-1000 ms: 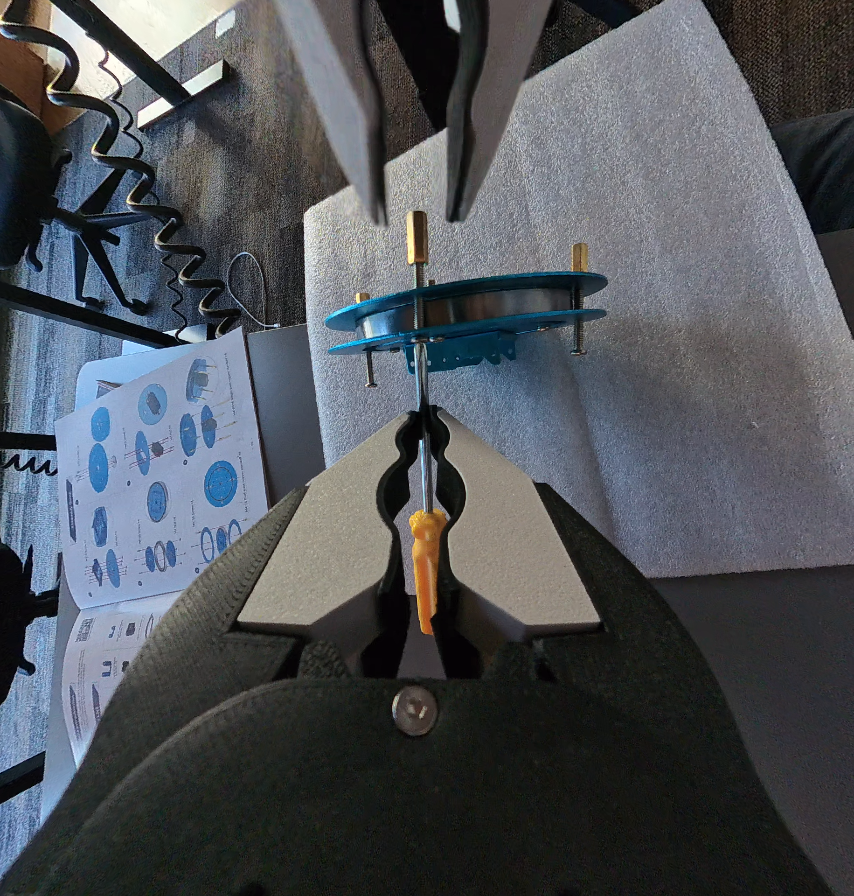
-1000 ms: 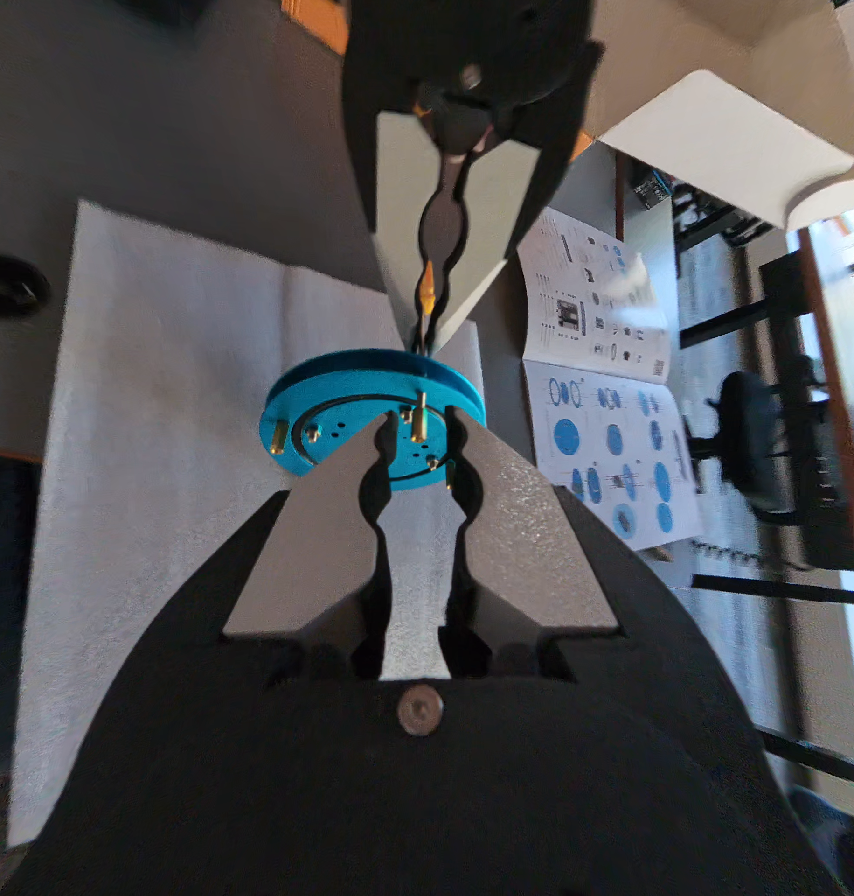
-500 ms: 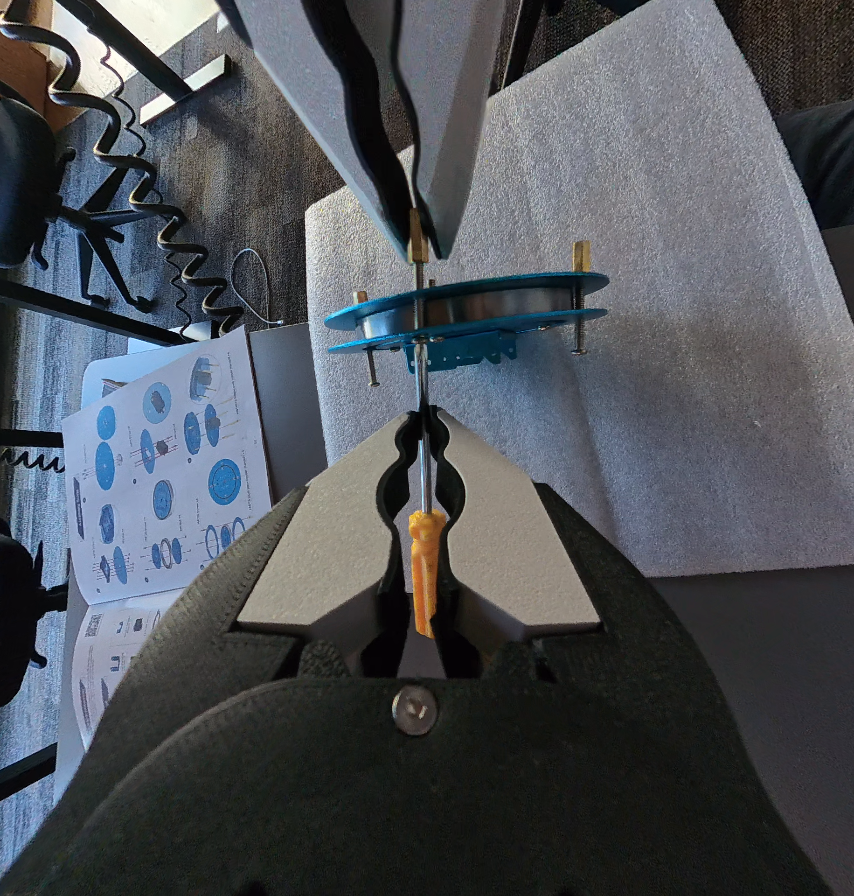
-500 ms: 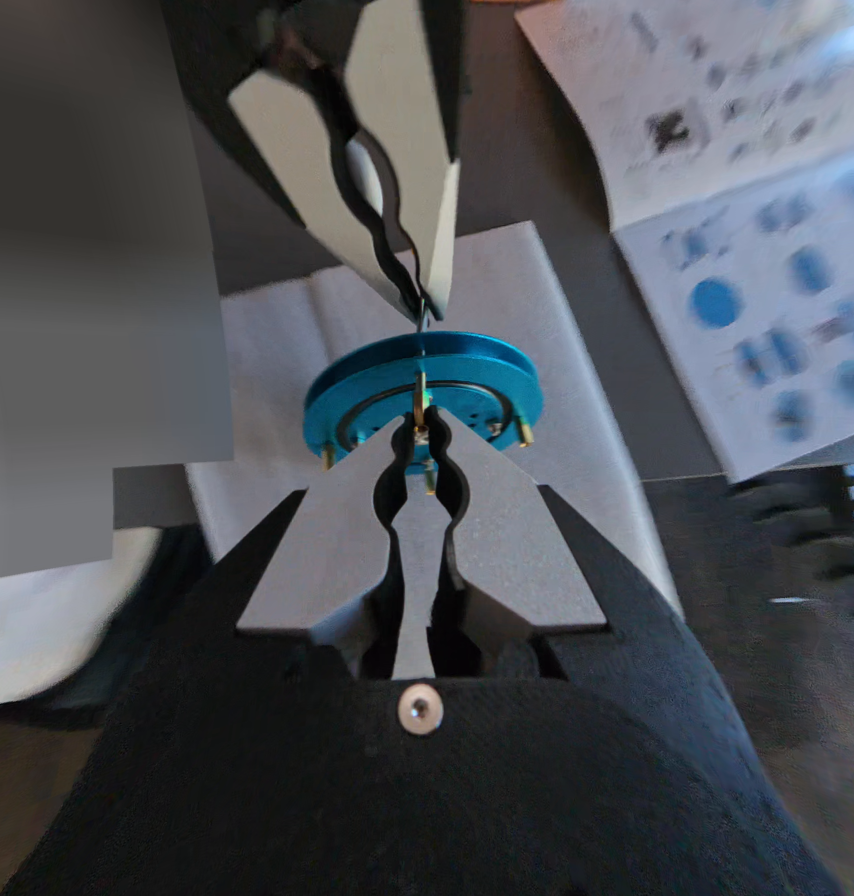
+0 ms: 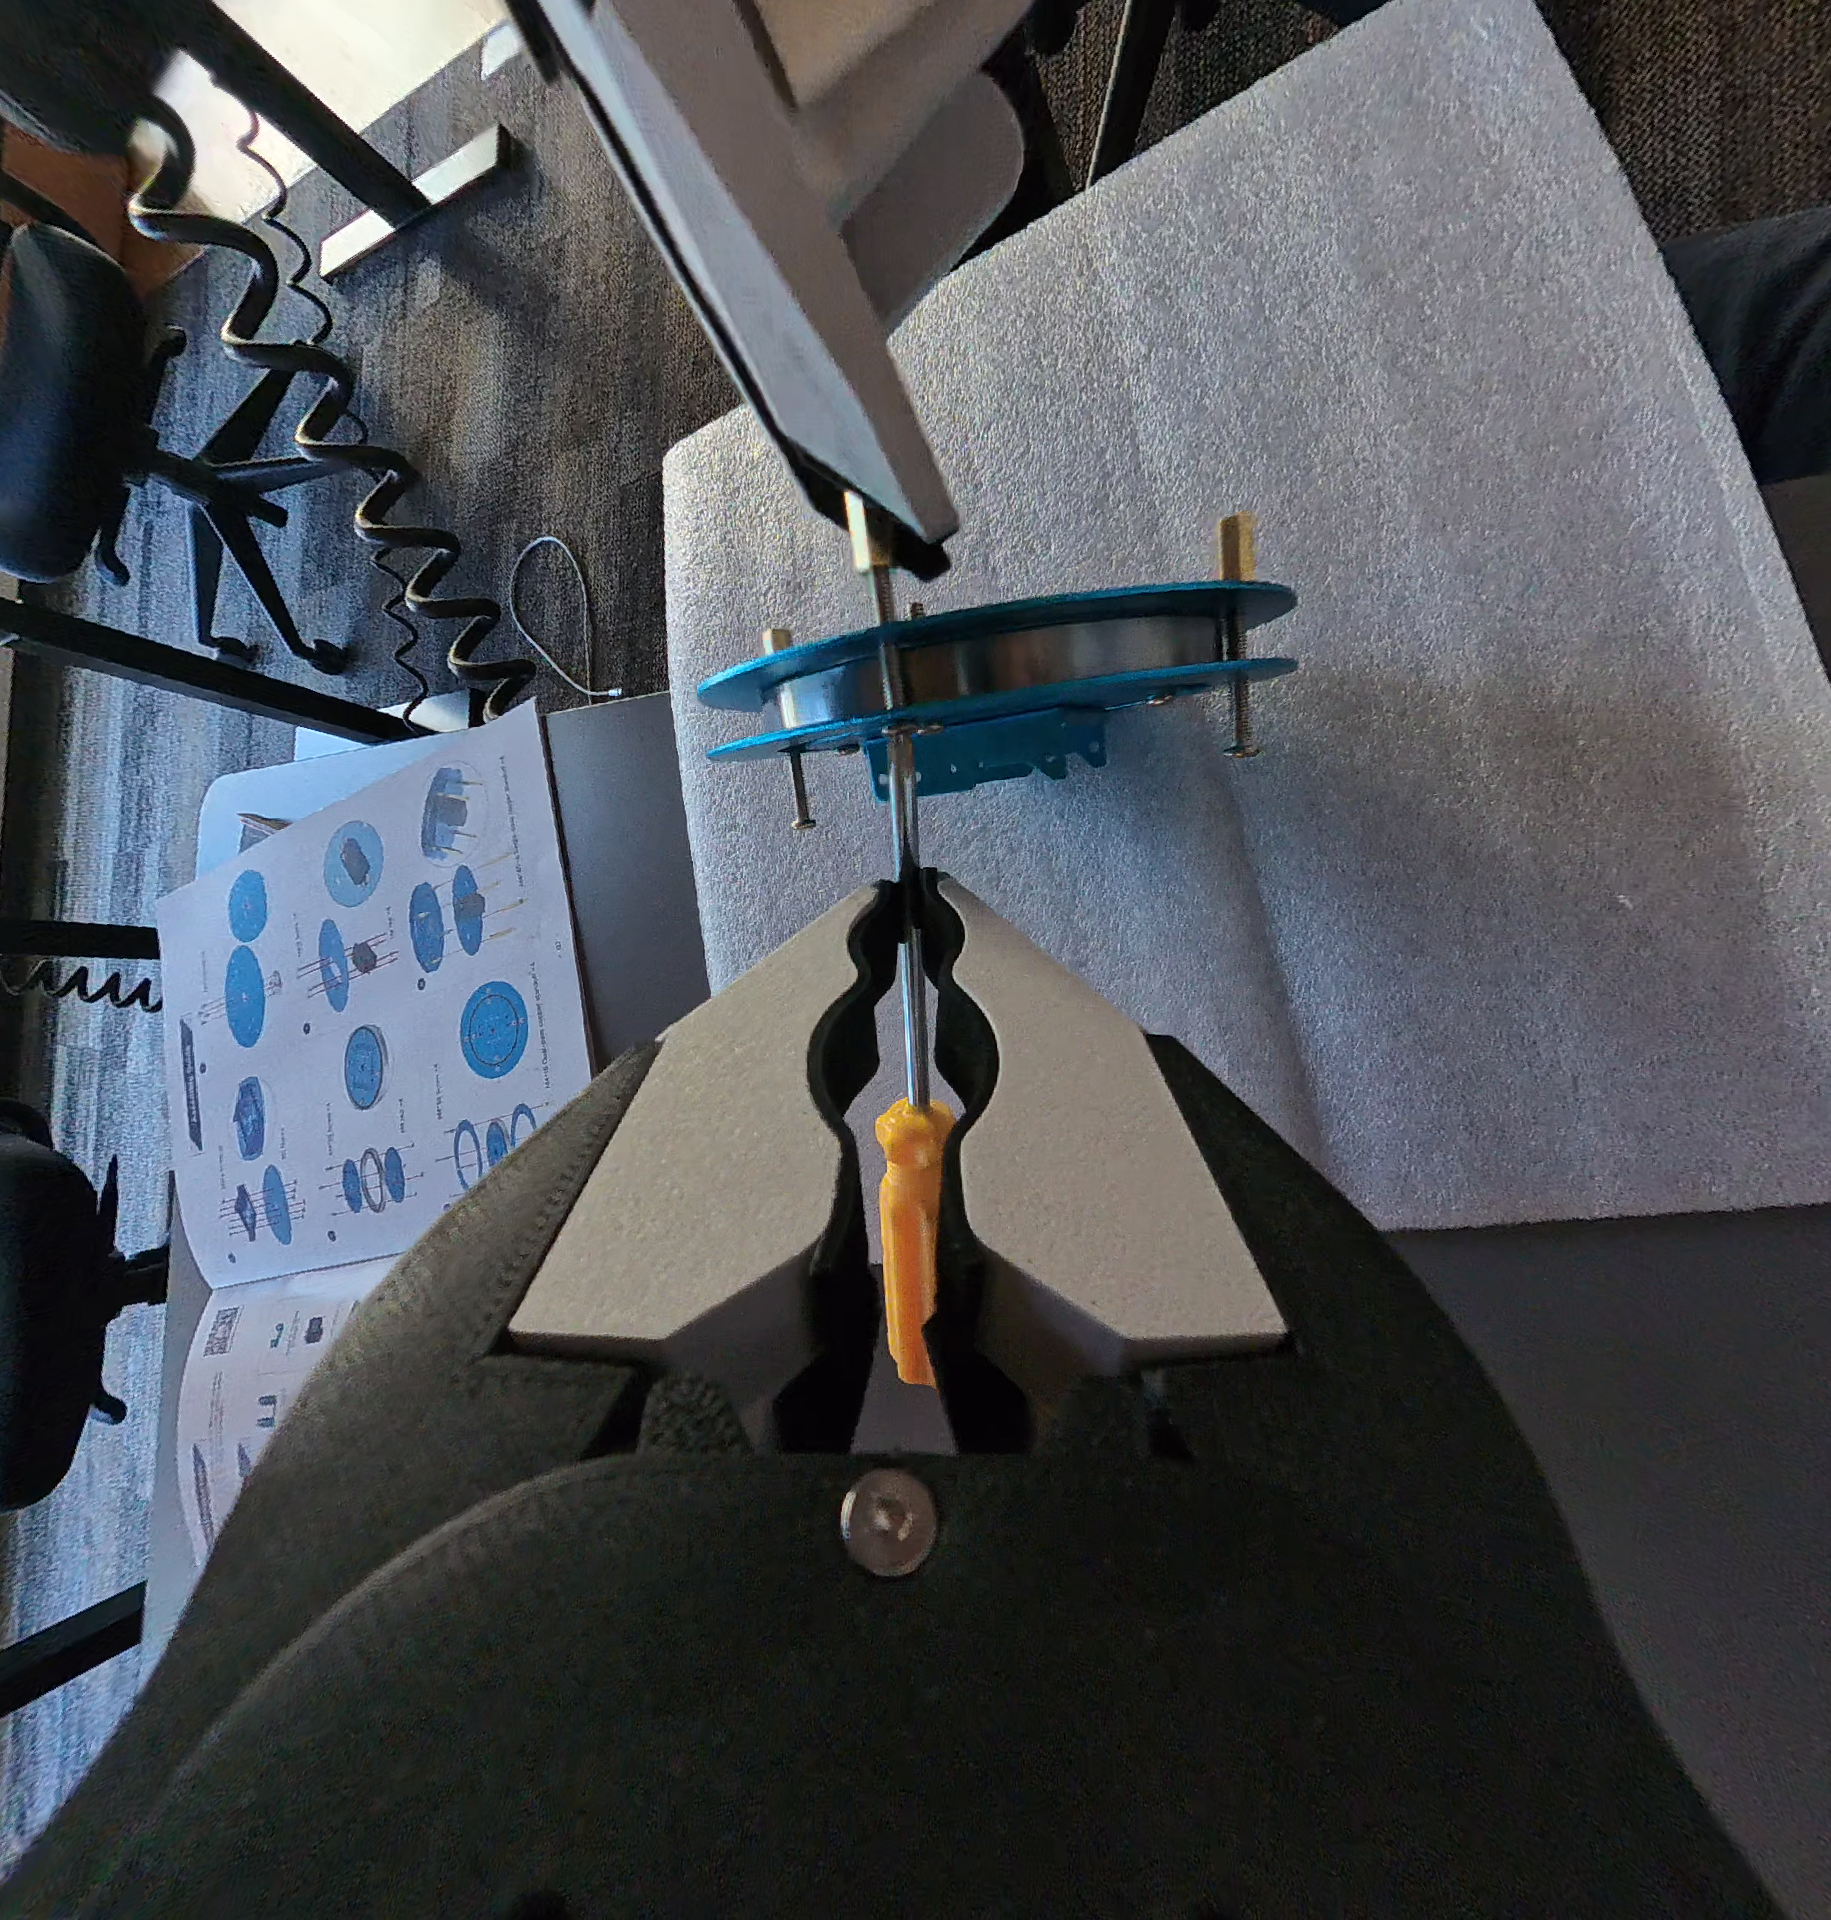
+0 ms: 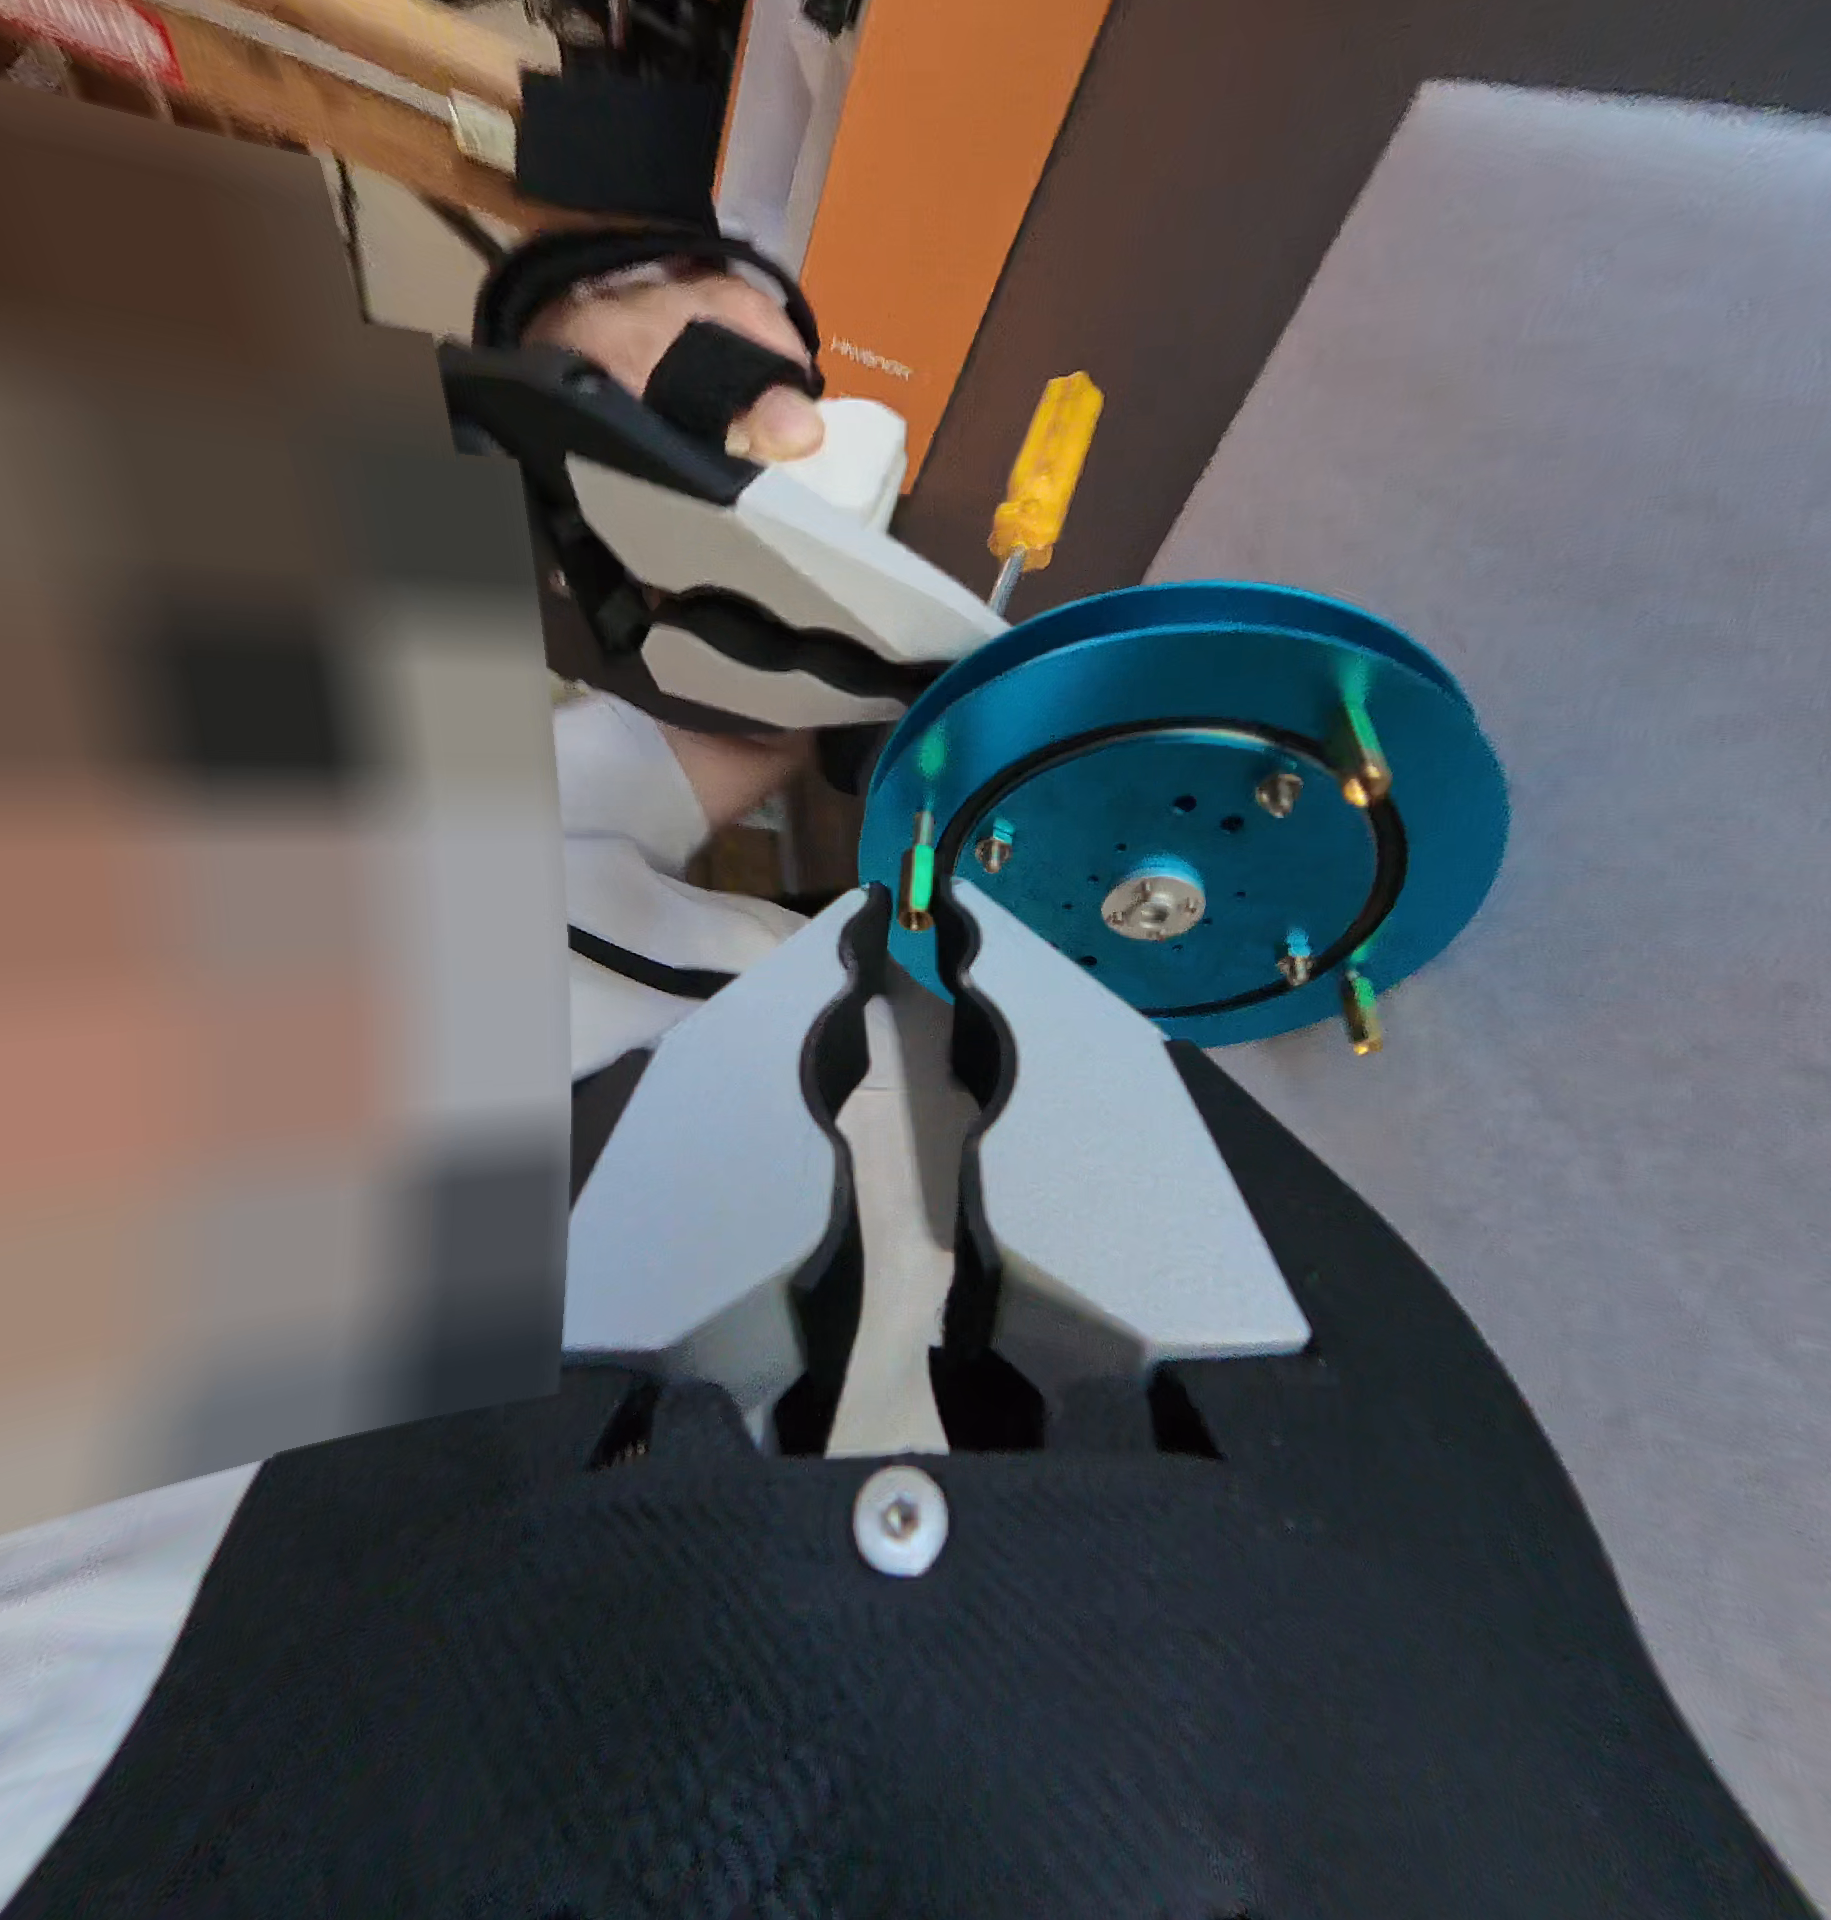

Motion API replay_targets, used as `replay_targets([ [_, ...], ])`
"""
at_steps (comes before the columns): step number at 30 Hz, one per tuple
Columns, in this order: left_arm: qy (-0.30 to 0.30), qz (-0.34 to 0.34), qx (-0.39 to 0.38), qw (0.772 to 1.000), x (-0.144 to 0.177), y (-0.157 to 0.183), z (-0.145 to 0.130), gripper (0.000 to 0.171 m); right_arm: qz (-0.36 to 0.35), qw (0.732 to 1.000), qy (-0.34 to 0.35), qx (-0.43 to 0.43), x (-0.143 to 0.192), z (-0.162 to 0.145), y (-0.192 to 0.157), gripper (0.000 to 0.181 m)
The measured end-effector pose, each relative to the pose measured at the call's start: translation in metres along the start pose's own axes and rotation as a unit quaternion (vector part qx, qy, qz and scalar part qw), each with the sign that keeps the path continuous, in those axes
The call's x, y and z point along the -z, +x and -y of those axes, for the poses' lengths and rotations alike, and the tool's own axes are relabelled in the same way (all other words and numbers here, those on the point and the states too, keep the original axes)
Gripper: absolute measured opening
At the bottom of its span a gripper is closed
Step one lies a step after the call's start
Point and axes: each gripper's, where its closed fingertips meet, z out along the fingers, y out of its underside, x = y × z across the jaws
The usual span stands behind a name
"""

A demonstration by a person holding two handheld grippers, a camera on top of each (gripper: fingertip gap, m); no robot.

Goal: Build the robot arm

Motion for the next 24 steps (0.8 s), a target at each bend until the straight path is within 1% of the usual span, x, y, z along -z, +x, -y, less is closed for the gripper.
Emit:
replay_targets([
  [2, 0.001, -0.004, 0.004, 1.000, 0.000, 0.000, -0.001, 0.001, -0.044, 0.993, -0.012, 0.105, 0.000, -0.001, 0.000, 0.016],
  [3, 0.001, -0.005, 0.006, 1.000, 0.000, 0.000, -0.001, 0.001, -0.075, 0.984, -0.011, 0.164, 0.001, 0.001, 0.000, 0.020],
  [4, 0.001, -0.005, 0.007, 1.000, 0.000, -0.001, -0.001, 0.002, -0.112, 0.968, -0.013, 0.226, 0.004, 0.002, 0.001, 0.019],
  [5, 0.001, -0.005, 0.008, 1.000, 0.000, -0.001, -0.002, 0.001, -0.149, 0.943, -0.011, 0.296, 0.006, 0.005, 0.000, 0.020],
  [6, 0.001, -0.006, 0.009, 1.000, 0.000, -0.001, -0.002, 0.001, -0.187, 0.912, -0.003, 0.366, 0.009, 0.008, -0.002, 0.019],
  [8, 0.003, -0.008, 0.010, 1.000, 0.000, 0.000, -0.002, 0.002, -0.260, 0.833, -0.001, 0.488, 0.015, 0.012, -0.004, 0.017],
  [10, 0.004, -0.009, 0.011, 1.000, 0.000, 0.000, -0.001, 0.001, -0.316, 0.755, -0.010, 0.574, 0.017, 0.012, -0.006, 0.018],
  [11, 0.004, -0.009, 0.011, 1.000, 0.000, 0.000, -0.001, 0.001, -0.337, 0.725, -0.018, 0.601, 0.017, 0.012, -0.004, 0.018],
  [12, 0.004, -0.009, 0.011, 1.000, 0.000, 0.000, -0.001, 0.001, -0.352, 0.703, -0.026, 0.617, 0.016, 0.012, -0.002, 0.018],
  [13, 0.005, -0.010, 0.011, 1.000, 0.000, 0.000, 0.000, 0.001, -0.355, 0.696, -0.037, 0.624, 0.014, 0.010, 0.001, 0.017],
  [14, 0.005, -0.010, 0.011, 1.000, -0.001, 0.000, 0.000, 0.001, -0.357, 0.694, -0.041, 0.624, 0.012, 0.009, 0.003, 0.012],
  [15, 0.005, -0.009, 0.010, 1.000, -0.001, 0.000, 0.000, 0.001, -0.363, 0.694, -0.042, 0.621, 0.012, 0.011, 0.007, 0.012],
  [17, 0.002, -0.009, 0.009, 1.000, -0.001, 0.001, 0.000, 0.002, -0.359, 0.700, -0.051, 0.615, 0.009, 0.009, 0.011, 0.005],
  [18, 0.000, -0.007, 0.009, 1.000, -0.001, 0.000, -0.001, 0.002, -0.359, 0.704, -0.050, 0.611, 0.009, 0.009, 0.011, 0.005],
  [19, -0.001, -0.005, 0.008, 1.000, -0.001, 0.000, -0.001, 0.002, -0.358, 0.714, -0.052, 0.600, 0.008, 0.009, 0.011, 0.004],
  [21, -0.005, -0.004, 0.005, 1.000, -0.002, 0.000, -0.002, 0.002, -0.343, 0.753, -0.053, 0.560, 0.007, 0.009, 0.010, 0.004],
  [24, -0.007, 0.001, 0.003, 1.000, -0.002, -0.001, -0.003, 0.002, -0.306, 0.829, -0.047, 0.466, 0.007, 0.008, 0.009, 0.004],
])
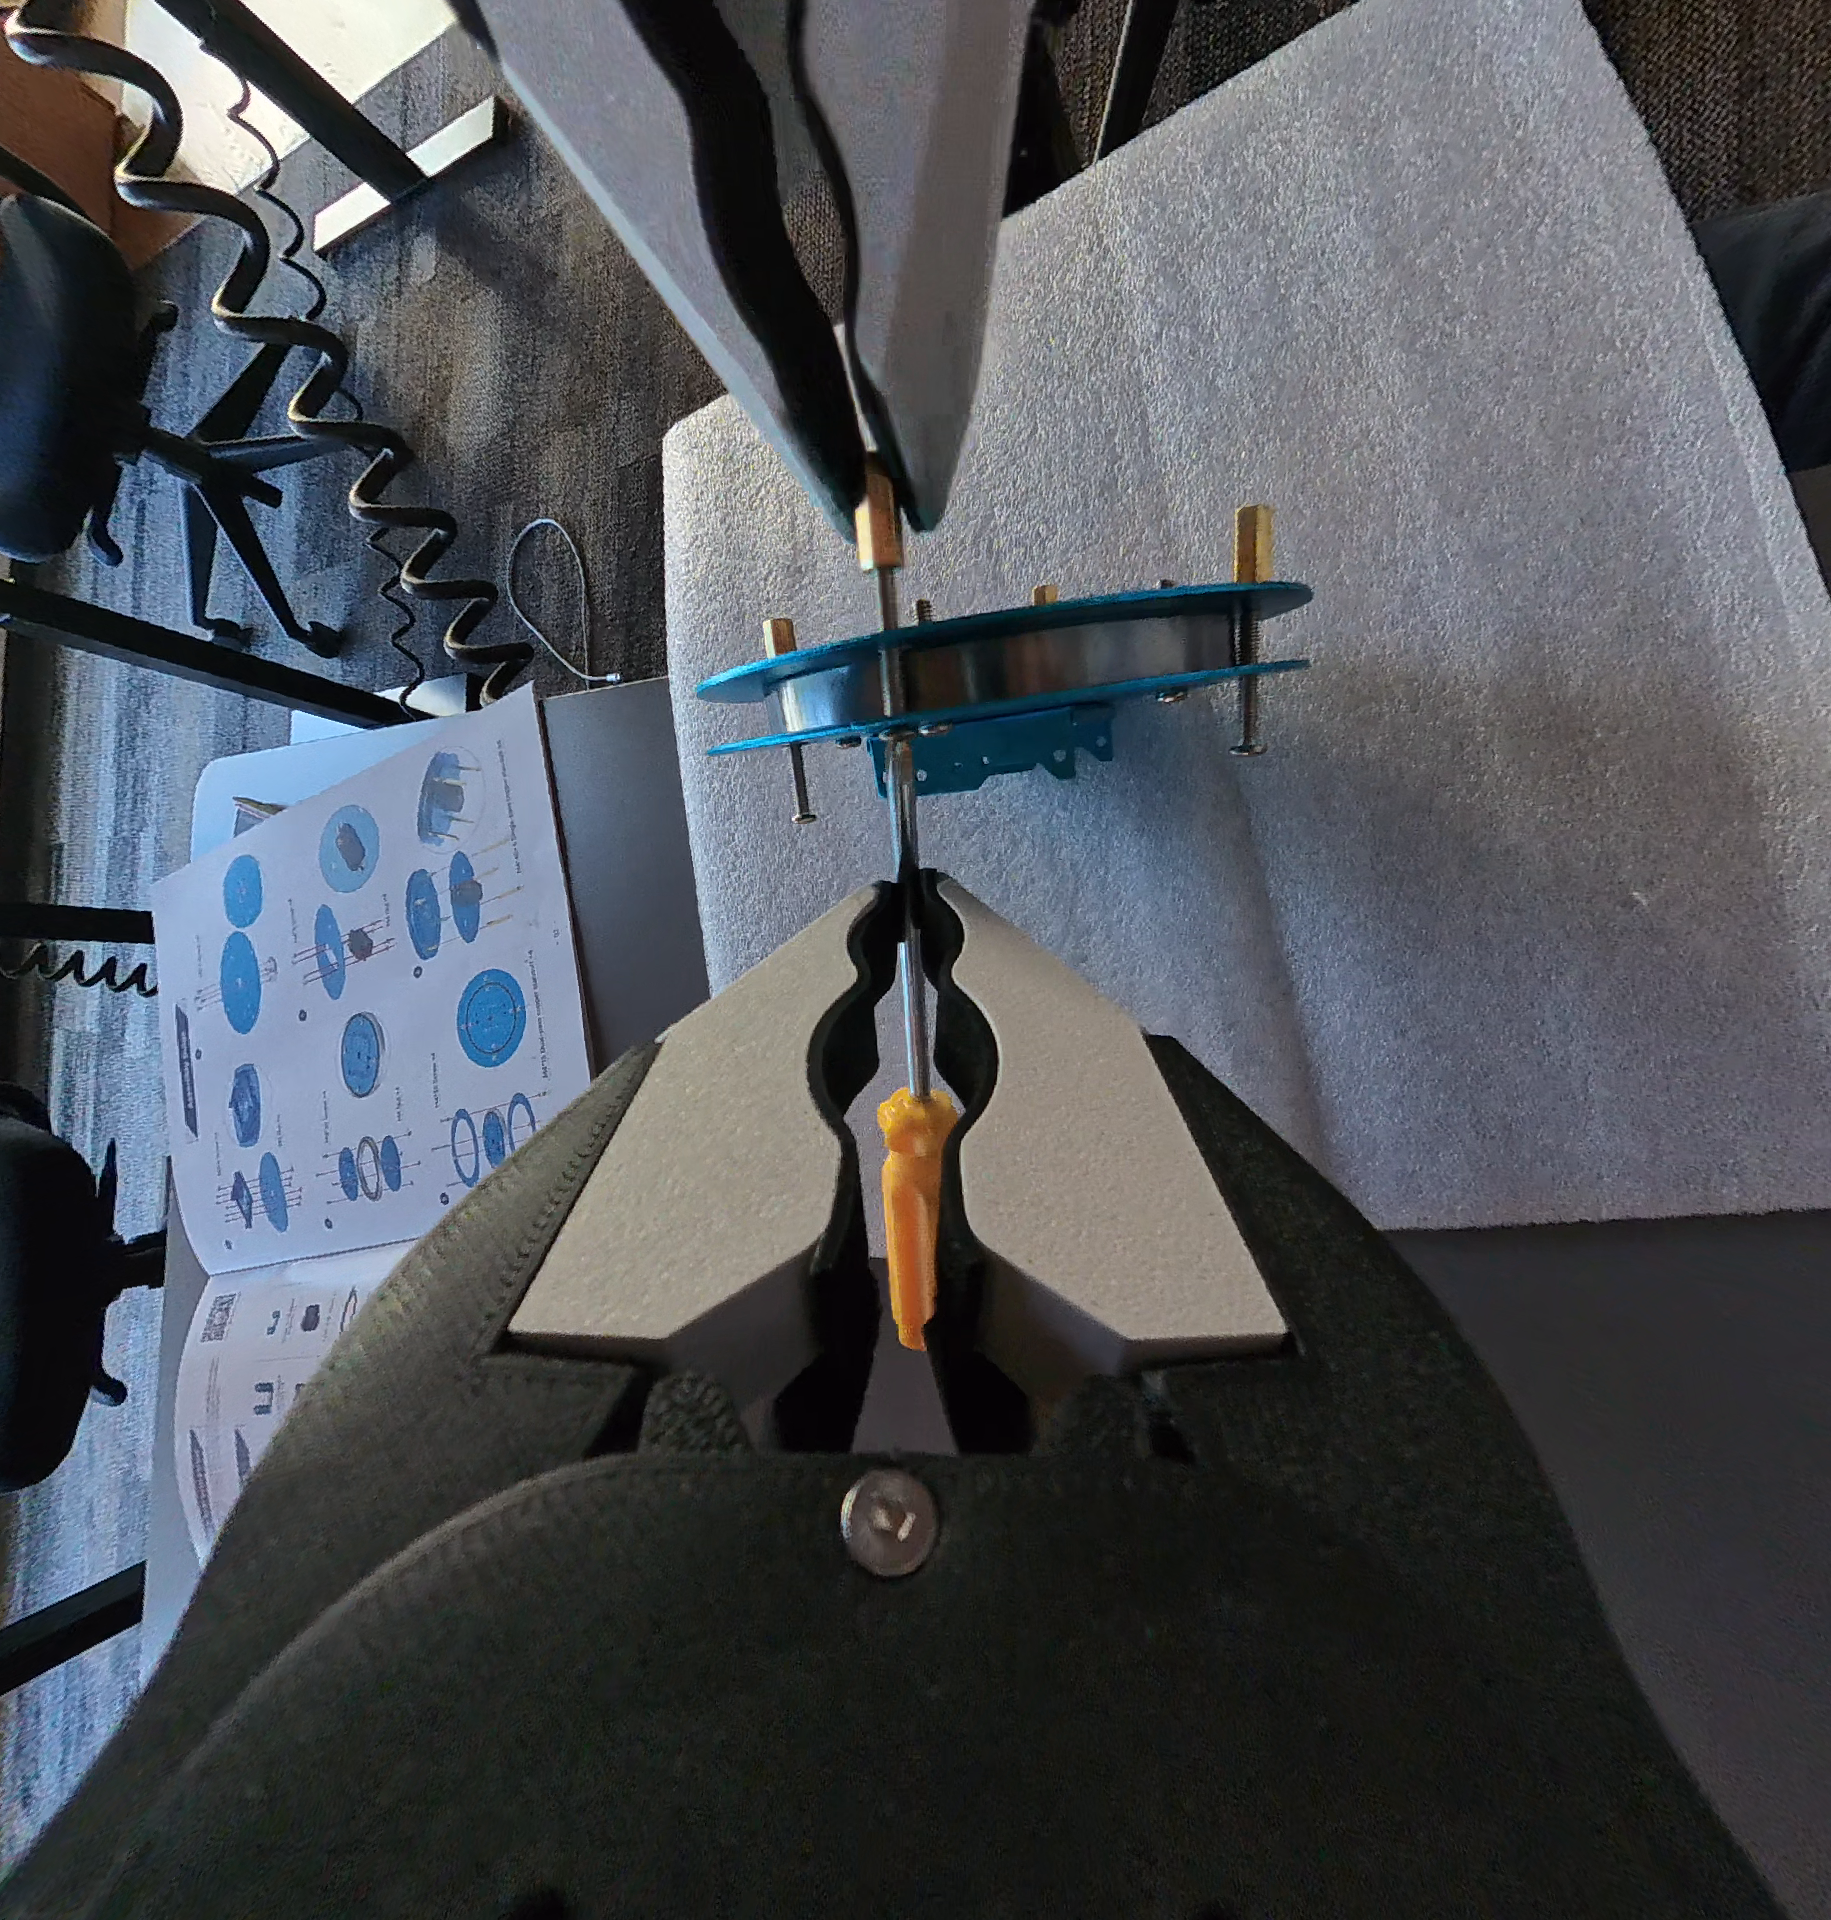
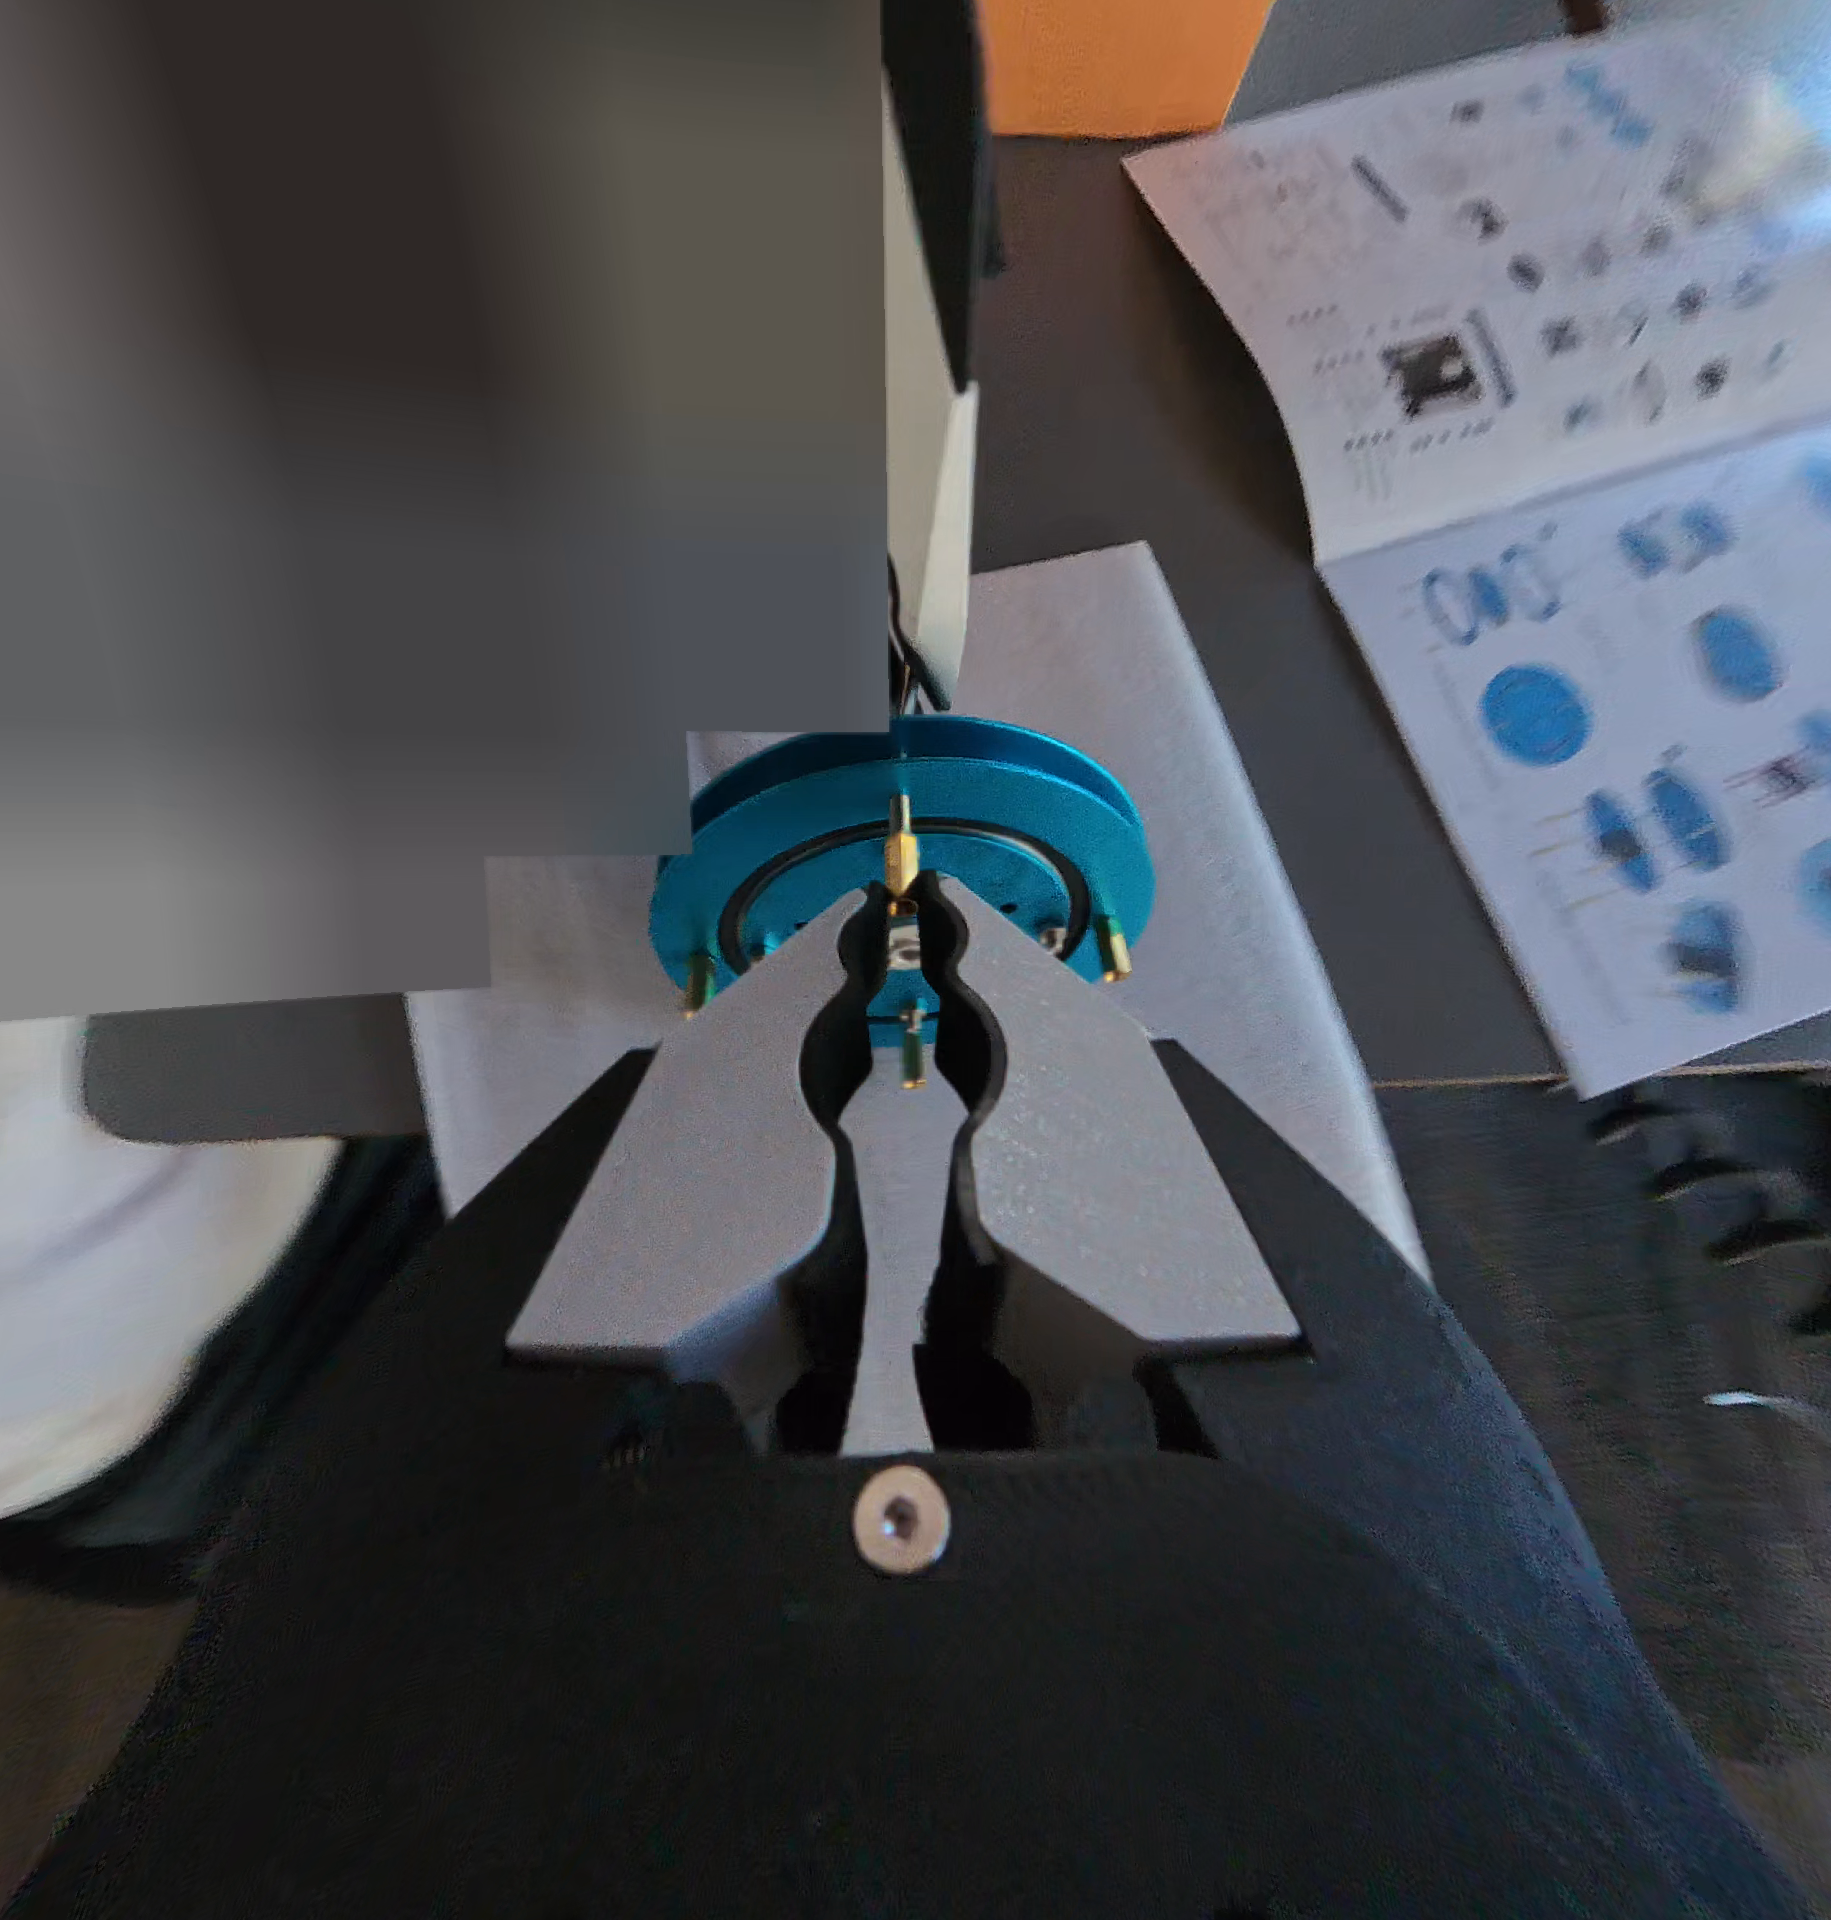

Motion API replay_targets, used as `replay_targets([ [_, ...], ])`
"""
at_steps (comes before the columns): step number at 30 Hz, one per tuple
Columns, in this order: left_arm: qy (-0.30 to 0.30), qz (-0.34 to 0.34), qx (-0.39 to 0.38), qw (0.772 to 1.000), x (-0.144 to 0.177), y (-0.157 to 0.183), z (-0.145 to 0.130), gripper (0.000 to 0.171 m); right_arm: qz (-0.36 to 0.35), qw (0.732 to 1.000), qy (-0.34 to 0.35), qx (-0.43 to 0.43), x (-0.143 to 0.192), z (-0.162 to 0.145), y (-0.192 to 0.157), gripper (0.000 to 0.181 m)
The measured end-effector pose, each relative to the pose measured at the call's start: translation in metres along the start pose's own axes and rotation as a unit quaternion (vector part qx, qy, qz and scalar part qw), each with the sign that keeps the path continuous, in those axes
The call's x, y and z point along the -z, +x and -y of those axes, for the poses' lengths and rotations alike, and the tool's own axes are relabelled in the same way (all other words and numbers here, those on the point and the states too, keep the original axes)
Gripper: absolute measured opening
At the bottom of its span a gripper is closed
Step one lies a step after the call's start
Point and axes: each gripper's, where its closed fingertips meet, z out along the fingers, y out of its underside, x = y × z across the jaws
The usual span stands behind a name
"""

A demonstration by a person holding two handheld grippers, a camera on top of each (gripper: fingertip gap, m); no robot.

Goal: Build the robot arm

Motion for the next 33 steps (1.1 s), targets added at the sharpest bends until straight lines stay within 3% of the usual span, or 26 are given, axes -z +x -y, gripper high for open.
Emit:
replay_targets([
  [4, -0.004, 0.002, -0.002, 1.000, 0.000, 0.000, -0.001, 0.002, 0.100, 0.972, -0.007, -0.211, -0.002, -0.001, -0.005, 0.004],
  [6, -0.004, 0.007, -0.006, 1.000, 0.000, -0.001, -0.001, 0.002, 0.163, 0.928, -0.013, -0.336, -0.002, -0.002, -0.009, 0.004],
  [9, -0.007, 0.014, -0.012, 1.000, 0.001, -0.002, -0.001, 0.002, 0.258, 0.835, 0.008, -0.485, -0.001, 0.001, -0.013, 0.005],
  [11, -0.008, 0.016, -0.015, 1.000, 0.001, -0.002, -0.002, 0.002, 0.301, 0.787, 0.030, -0.537, -0.001, 0.003, -0.013, 0.006],
  [12, -0.006, 0.013, -0.015, 1.000, 0.001, -0.001, -0.001, 0.002, 0.317, 0.776, 0.035, -0.545, 0.000, 0.003, -0.014, 0.007],
  [14, -0.004, 0.008, -0.013, 1.000, 0.001, 0.000, -0.001, 0.002, 0.312, 0.791, 0.057, -0.523, 0.001, 0.004, -0.011, 0.009],
  [16, 0.002, 0.003, -0.009, 1.000, 0.000, 0.001, 0.000, 0.002, 0.293, 0.842, 0.068, -0.448, 0.003, 0.005, -0.012, 0.010],
  [18, -0.001, 0.001, -0.008, 1.000, 0.000, 0.001, -0.001, 0.002, 0.251, 0.901, 0.083, -0.343, 0.005, 0.007, -0.015, 0.024],
  [21, -0.002, 0.000, -0.005, 1.000, 0.000, -0.001, -0.003, 0.002, 0.123, 0.972, 0.095, -0.174, 0.005, 0.003, -0.009, 0.022],
  [23, 0.002, -0.002, -0.003, 1.000, 0.000, 0.000, -0.002, 0.002, 0.057, 0.985, 0.110, -0.118, 0.007, 0.005, -0.001, 0.014],
  [25, 0.005, -0.003, -0.003, 1.000, 0.000, 0.000, 0.000, 0.002, 0.055, 0.984, 0.122, -0.116, 0.009, 0.009, -0.003, 0.000],
  [29, 0.006, -0.003, -0.005, 1.000, 0.000, 0.001, 0.001, 0.002, 0.062, 0.983, 0.113, -0.134, 0.005, 0.006, -0.002, 0.019],
  [32, 0.005, -0.003, -0.004, 1.000, 0.000, 0.001, 0.000, 0.002, 0.039, 0.989, 0.095, -0.110, 0.001, 0.000, 0.001, 0.016],
  [33, 0.005, -0.002, -0.004, 1.000, 0.000, 0.001, 0.000, 0.002, 0.041, 0.989, 0.097, -0.100, 0.001, 0.002, -0.002, 0.007],
])
